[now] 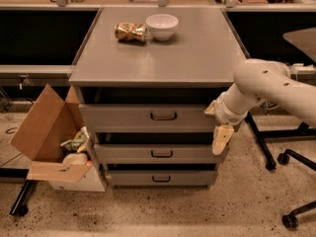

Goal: Close top drawer

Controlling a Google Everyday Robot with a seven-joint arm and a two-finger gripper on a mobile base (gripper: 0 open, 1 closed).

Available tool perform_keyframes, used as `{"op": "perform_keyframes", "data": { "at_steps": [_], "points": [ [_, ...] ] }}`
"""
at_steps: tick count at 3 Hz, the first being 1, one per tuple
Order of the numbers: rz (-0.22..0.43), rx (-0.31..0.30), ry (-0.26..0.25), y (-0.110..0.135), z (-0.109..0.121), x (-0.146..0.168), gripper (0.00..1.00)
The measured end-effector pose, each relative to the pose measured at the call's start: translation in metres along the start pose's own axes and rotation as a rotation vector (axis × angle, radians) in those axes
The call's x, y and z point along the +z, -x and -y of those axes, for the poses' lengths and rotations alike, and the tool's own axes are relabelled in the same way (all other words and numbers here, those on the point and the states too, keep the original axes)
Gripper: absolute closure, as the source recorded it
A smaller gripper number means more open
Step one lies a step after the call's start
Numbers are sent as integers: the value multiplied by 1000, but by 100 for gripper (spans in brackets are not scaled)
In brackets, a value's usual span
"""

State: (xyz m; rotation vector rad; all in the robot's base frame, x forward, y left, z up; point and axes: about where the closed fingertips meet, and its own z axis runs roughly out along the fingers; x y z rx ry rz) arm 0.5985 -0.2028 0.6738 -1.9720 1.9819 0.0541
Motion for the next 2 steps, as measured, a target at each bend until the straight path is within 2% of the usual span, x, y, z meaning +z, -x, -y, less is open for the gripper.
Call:
{"op": "perform_keyframes", "data": {
  "at_steps": [1, 2],
  "points": [
    [1, 0, 0, 0, -3, -1, 0],
    [31, -32, -6, 3, -21, -10, 0]
  ]
}}
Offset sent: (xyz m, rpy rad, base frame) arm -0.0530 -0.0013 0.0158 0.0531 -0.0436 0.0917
